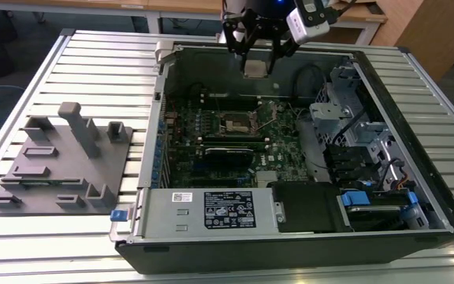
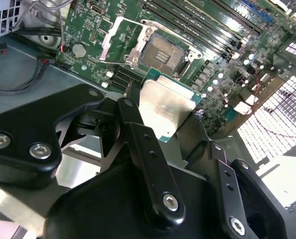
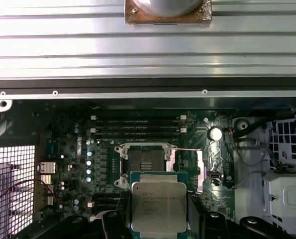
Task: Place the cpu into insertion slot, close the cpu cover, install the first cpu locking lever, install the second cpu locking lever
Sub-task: 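Place the cpu into insertion slot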
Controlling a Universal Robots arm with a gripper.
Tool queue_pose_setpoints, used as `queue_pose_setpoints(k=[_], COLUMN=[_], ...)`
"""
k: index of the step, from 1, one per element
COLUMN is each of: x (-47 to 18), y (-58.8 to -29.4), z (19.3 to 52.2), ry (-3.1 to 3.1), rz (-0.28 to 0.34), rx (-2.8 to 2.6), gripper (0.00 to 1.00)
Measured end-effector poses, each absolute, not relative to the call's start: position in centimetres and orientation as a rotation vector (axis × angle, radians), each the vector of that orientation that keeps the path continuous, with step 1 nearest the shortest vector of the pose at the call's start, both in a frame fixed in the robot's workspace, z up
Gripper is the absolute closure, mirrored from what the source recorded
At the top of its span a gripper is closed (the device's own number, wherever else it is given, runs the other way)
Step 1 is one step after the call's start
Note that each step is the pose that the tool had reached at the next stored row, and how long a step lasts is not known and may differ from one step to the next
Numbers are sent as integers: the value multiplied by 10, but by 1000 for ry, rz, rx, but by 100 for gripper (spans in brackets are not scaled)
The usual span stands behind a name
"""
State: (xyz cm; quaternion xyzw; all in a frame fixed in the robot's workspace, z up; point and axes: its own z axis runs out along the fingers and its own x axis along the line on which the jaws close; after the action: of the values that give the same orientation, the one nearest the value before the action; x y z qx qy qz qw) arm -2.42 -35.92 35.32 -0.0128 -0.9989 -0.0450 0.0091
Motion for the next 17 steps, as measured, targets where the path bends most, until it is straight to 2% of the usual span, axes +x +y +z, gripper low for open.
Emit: queue_pose_setpoints(k=[17], x=[-24], y=[-359], z=[339], ry=[-3120], rz=[-141], rx=[-40], gripper=[46])
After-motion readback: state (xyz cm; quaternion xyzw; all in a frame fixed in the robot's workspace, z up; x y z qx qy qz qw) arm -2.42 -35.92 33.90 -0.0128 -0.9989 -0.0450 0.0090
